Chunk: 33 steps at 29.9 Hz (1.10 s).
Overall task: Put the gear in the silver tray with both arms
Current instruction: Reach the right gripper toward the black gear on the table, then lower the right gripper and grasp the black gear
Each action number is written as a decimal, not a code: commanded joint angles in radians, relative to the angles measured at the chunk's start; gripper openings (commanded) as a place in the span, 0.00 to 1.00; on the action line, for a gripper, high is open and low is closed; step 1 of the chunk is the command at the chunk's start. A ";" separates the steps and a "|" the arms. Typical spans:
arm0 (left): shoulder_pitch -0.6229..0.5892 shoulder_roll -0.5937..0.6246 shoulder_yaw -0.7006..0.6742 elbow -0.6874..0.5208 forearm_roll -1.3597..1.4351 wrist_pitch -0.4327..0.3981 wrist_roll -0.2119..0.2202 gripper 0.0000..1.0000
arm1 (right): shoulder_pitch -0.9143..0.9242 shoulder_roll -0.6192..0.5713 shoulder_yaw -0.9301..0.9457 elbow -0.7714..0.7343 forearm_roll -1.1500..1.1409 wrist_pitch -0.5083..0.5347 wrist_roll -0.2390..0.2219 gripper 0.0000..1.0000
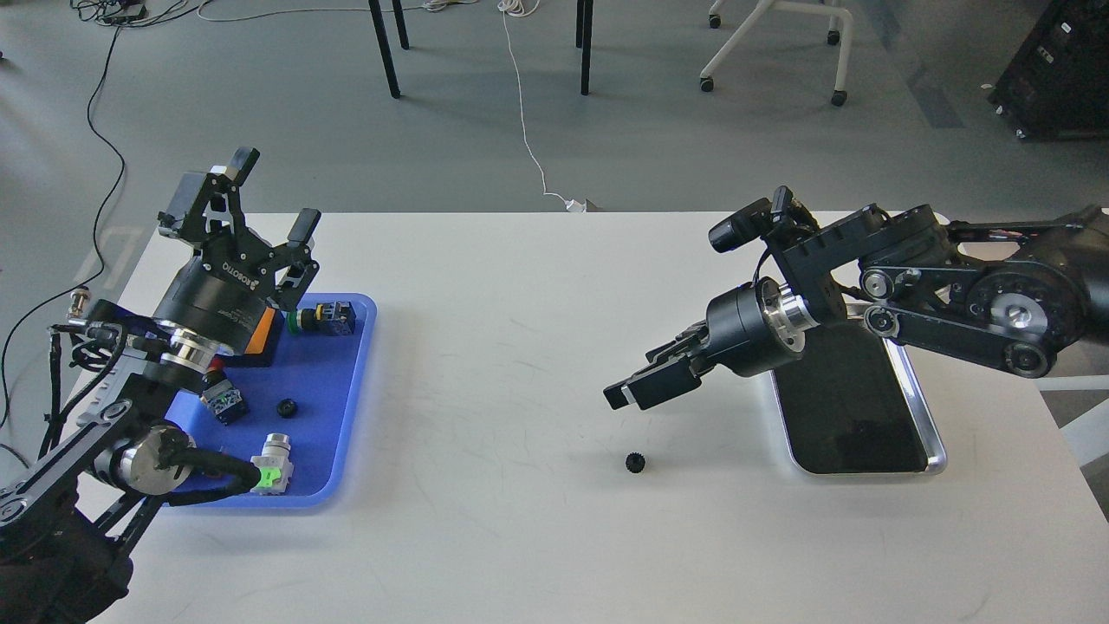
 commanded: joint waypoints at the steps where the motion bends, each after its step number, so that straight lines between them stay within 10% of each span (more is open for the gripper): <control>1: 0.008 0.000 0.002 -0.003 0.001 0.002 0.000 0.98 | 0.018 0.069 -0.068 0.001 -0.173 -0.077 0.000 0.99; 15: 0.013 0.002 0.002 -0.006 0.001 0.002 0.000 0.98 | 0.073 0.303 -0.350 -0.103 -0.206 -0.295 0.000 0.92; 33: 0.014 0.002 0.000 -0.009 0.001 0.000 0.000 0.98 | 0.073 0.321 -0.424 -0.122 -0.206 -0.309 0.000 0.67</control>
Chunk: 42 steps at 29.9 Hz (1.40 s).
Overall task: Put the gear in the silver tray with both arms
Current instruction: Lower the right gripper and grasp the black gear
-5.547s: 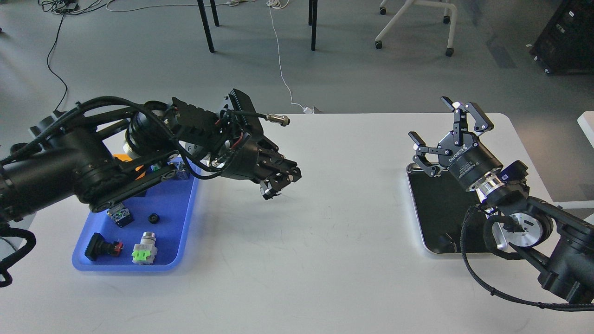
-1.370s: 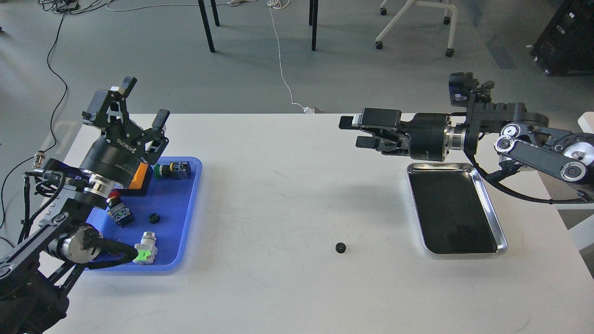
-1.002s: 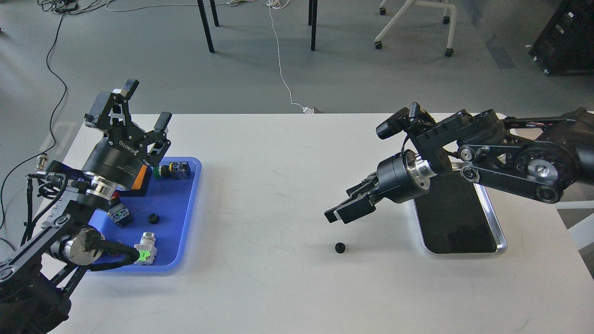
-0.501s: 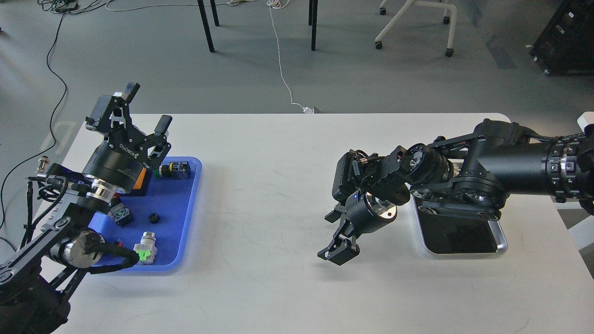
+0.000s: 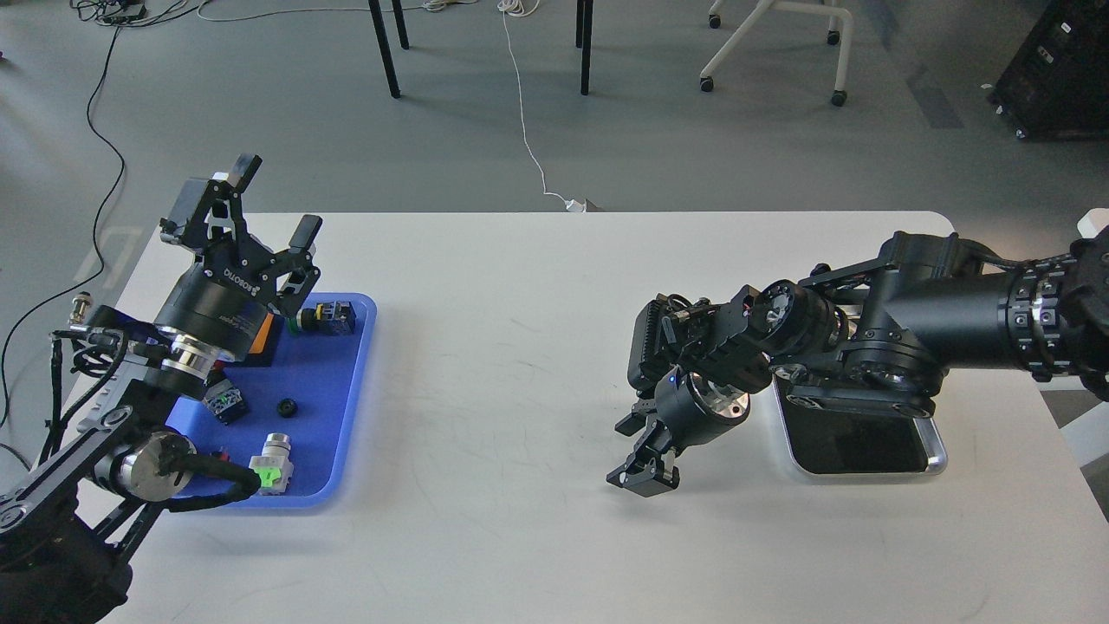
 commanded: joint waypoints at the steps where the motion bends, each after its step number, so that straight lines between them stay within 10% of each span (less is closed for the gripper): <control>1: -0.001 0.001 0.000 0.000 0.000 0.000 0.000 0.98 | 0.000 0.001 -0.008 -0.002 0.001 0.000 0.000 0.67; 26: -0.001 0.001 0.000 -0.018 0.000 0.002 0.001 0.98 | 0.000 0.001 -0.051 -0.002 0.001 0.000 0.000 0.49; 33: -0.001 0.001 0.000 -0.018 0.000 0.002 0.001 0.98 | 0.002 0.006 -0.052 -0.002 0.001 0.000 0.000 0.20; 42: -0.001 -0.002 0.000 -0.018 0.000 0.002 0.001 0.98 | 0.003 0.006 -0.051 -0.002 0.002 0.000 0.000 0.15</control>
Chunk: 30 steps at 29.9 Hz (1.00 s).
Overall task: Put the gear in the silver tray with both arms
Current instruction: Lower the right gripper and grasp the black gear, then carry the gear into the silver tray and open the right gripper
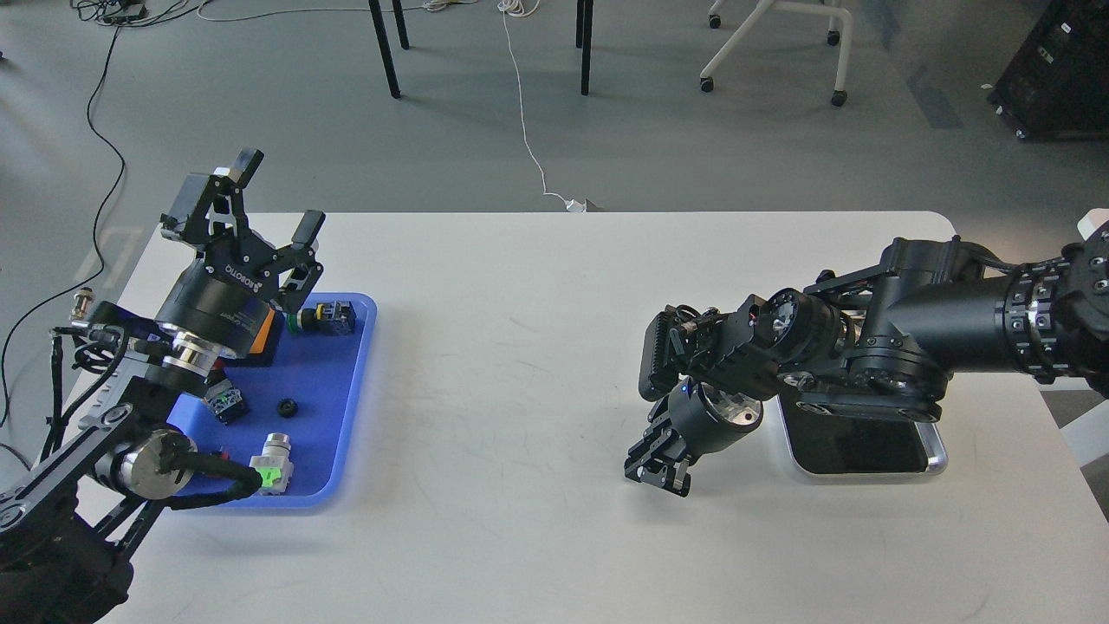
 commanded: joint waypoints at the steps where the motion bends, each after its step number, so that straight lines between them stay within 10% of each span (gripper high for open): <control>1: 0.000 -0.001 0.000 0.000 0.000 0.000 0.000 0.98 | 0.006 0.000 0.000 -0.001 0.001 0.002 0.000 0.15; 30: -0.006 -0.040 0.006 0.000 0.009 -0.002 0.002 0.98 | -0.089 -0.403 0.014 -0.258 0.005 -0.071 0.000 0.16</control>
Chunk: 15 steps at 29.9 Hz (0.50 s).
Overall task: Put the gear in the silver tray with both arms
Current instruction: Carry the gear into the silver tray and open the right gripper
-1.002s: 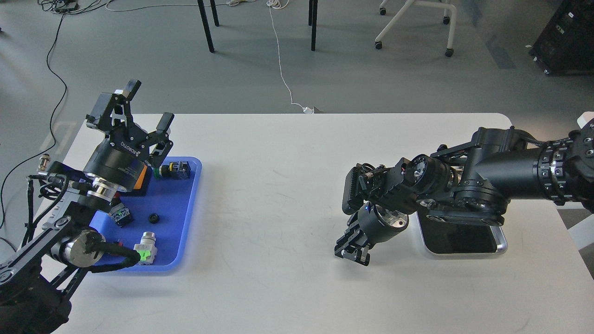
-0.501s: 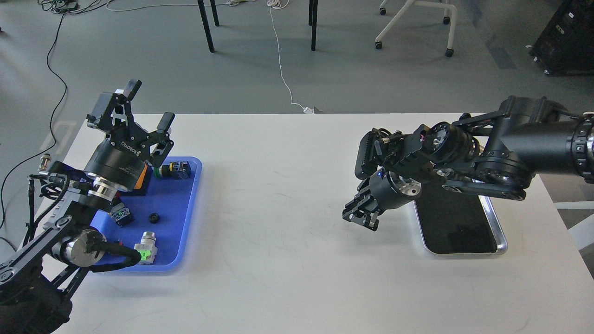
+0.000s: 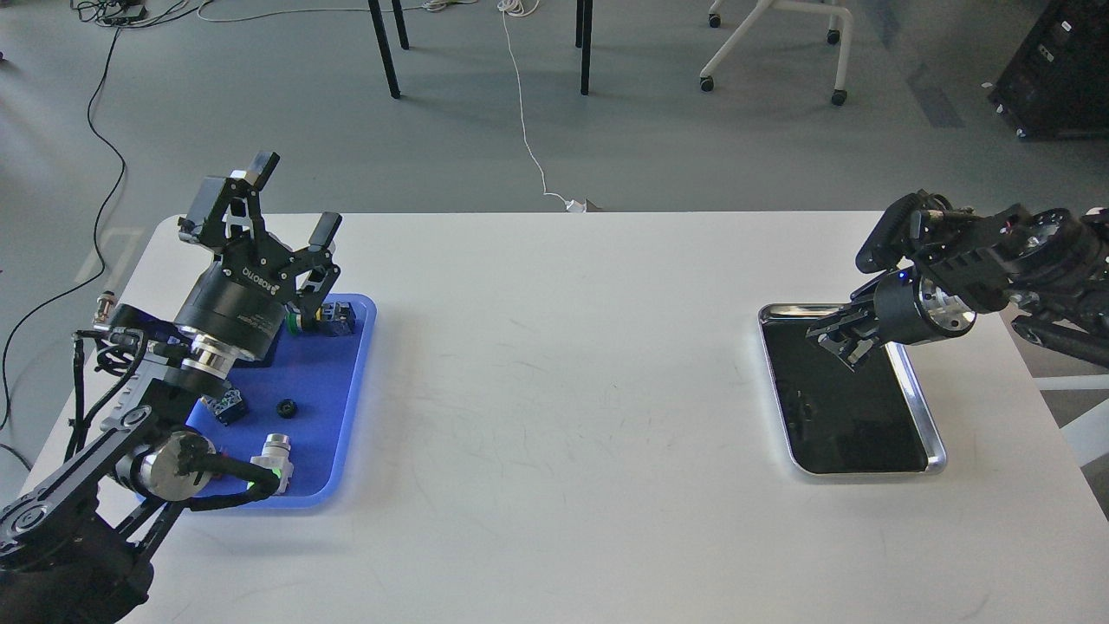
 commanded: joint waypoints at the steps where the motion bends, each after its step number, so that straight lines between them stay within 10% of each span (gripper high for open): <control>1: -0.005 0.000 0.001 0.000 0.002 0.000 0.000 0.98 | -0.049 0.002 0.000 -0.041 0.002 -0.012 0.000 0.16; 10: -0.008 0.000 0.001 0.000 0.002 0.000 0.000 0.98 | -0.113 0.008 0.002 -0.090 0.002 -0.029 0.000 0.25; 15: -0.008 0.000 0.001 0.000 0.002 0.000 0.000 0.98 | -0.127 0.005 0.003 -0.088 0.003 -0.031 0.000 0.67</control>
